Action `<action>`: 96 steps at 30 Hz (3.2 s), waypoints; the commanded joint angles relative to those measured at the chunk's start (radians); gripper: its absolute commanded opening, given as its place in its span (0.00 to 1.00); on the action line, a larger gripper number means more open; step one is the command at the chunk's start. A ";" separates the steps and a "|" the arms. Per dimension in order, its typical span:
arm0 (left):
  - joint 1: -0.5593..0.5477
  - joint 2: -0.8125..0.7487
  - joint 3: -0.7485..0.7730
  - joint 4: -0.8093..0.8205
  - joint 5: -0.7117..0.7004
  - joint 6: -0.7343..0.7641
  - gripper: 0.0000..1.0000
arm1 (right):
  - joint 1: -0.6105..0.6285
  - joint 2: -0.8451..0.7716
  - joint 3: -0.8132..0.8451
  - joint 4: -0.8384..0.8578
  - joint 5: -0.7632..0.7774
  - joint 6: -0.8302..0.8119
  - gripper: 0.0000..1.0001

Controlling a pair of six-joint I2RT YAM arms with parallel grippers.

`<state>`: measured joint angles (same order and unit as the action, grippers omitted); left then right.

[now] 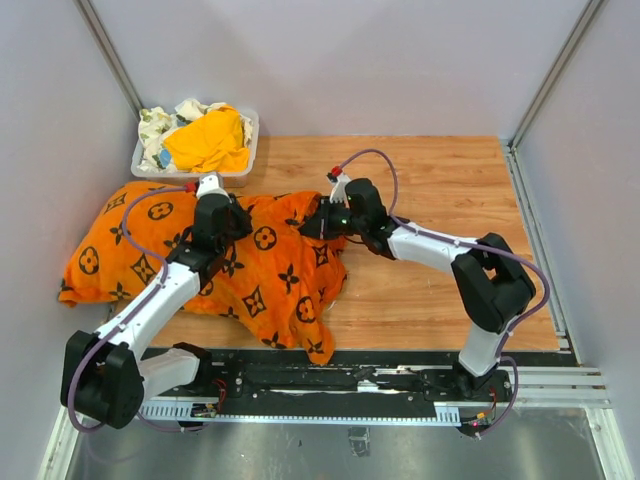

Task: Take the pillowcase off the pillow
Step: Adjust the pillow at the center of the board, then remove the pillow from the pillowcase.

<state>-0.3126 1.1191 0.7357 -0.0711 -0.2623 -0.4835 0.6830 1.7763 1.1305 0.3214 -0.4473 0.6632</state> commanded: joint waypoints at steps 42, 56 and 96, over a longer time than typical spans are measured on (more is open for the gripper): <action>-0.058 -0.086 0.146 -0.020 -0.093 0.073 0.00 | -0.547 -0.662 -0.410 -0.100 -0.034 -0.007 0.01; -0.098 0.088 0.558 0.082 -0.116 0.288 0.00 | -0.357 -0.692 -0.321 -0.105 0.097 -0.095 0.01; -0.465 0.298 0.297 0.262 0.392 0.618 0.95 | -0.383 -0.646 -0.449 -0.276 0.283 -0.131 0.83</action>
<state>-0.7593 1.3994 1.0504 0.1287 0.1032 0.1345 0.3332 1.1557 0.7017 0.0597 -0.1753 0.5259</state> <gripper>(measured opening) 0.957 0.834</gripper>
